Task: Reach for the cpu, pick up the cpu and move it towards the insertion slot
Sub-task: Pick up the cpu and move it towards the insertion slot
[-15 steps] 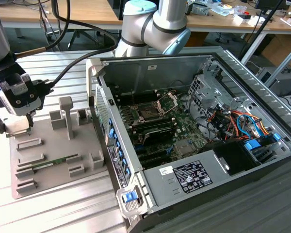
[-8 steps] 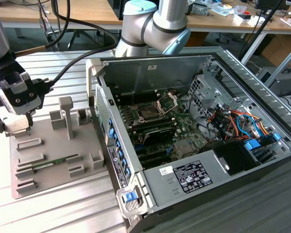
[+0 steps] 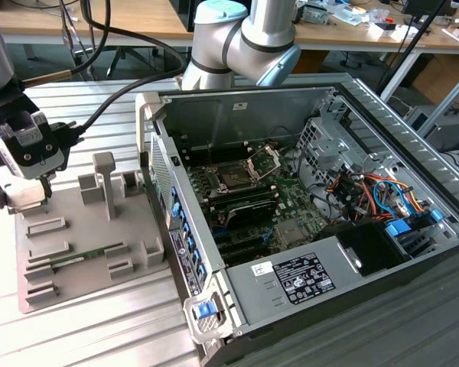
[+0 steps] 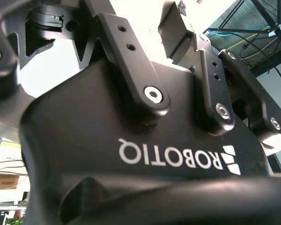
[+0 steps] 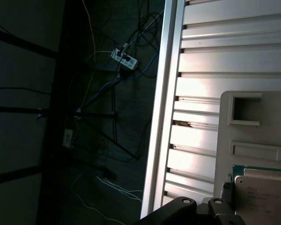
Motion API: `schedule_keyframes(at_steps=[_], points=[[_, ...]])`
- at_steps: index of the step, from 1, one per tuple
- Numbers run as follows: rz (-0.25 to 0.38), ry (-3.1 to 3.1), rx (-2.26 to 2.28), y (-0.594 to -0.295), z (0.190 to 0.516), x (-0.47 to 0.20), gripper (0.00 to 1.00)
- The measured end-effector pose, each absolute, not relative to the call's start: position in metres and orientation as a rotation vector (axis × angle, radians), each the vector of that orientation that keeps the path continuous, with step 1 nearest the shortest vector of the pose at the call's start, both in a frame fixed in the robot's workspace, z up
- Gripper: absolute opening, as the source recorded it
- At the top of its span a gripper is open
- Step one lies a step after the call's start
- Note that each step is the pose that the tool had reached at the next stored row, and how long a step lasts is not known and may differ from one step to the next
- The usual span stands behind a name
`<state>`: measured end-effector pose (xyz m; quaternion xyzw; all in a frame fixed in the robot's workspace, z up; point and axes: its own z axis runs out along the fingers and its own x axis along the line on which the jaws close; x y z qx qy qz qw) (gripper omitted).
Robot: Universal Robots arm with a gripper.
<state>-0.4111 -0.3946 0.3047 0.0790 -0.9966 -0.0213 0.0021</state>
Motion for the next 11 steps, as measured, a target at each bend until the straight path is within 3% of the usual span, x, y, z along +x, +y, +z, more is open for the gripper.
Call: schedule_keyframes(at_steps=[11], points=[[-0.067, -3.127, 0.248, -0.3946, 0.3077, -0.4111, 0.55]])
